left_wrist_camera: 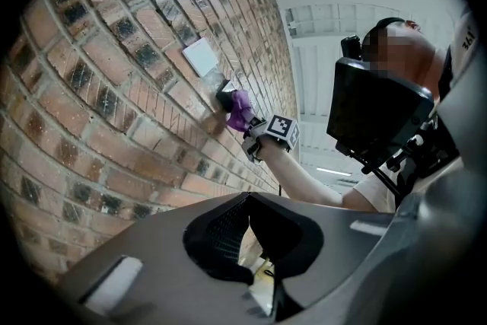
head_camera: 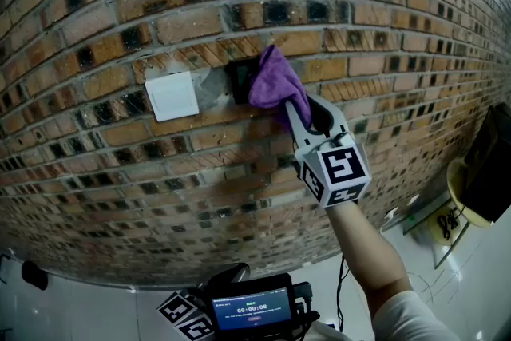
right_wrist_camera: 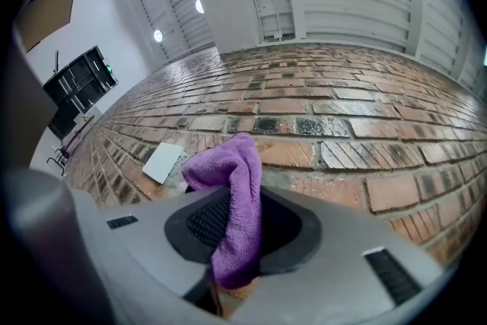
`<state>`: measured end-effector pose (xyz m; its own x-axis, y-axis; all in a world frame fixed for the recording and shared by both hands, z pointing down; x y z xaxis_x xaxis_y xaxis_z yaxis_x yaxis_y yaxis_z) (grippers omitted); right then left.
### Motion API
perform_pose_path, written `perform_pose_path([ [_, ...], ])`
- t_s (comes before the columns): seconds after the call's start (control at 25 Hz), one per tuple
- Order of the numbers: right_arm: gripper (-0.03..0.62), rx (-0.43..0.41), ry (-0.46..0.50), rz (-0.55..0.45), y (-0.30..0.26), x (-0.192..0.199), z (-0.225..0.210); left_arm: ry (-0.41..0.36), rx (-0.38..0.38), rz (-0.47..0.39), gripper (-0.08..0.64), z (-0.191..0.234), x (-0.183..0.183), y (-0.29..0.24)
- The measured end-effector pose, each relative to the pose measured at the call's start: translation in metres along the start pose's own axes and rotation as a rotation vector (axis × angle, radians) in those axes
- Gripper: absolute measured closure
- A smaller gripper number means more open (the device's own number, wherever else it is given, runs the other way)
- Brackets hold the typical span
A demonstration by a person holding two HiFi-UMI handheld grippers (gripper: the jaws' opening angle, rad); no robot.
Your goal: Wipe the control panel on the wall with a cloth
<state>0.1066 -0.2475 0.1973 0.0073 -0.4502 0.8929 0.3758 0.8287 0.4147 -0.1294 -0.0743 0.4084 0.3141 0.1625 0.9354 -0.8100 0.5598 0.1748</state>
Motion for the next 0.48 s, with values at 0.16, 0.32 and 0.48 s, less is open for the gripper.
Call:
perform_pose_path([
  [0.16, 0.489, 0.029, -0.006, -0.002, 0.005, -0.001, -0.009, 0.0, -0.003, 0.002, 0.572, 0.0, 0.0, 0.0],
  [0.32, 0.489, 0.049, -0.004, -0.001, 0.009, -0.002, -0.017, 0.0, 0.004, -0.001, 0.572, -0.001, 0.0, -0.001],
  [0.48, 0.489, 0.068, 0.002, 0.006, 0.014, -0.001, -0.023, 0.003, 0.004, 0.001, 0.572, 0.0, 0.0, -0.003],
])
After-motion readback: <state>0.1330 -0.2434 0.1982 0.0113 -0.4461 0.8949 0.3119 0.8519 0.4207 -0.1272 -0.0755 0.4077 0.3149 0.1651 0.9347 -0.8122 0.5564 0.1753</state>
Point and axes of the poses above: the fingertips, and each gripper's own axes: y backward along the fingers, z to its left, x out of its underside, the point moved 9 cm from there along y, backward along the fingers, and after that the axes turned 6 degrees about -y, right-handed, at the moved point
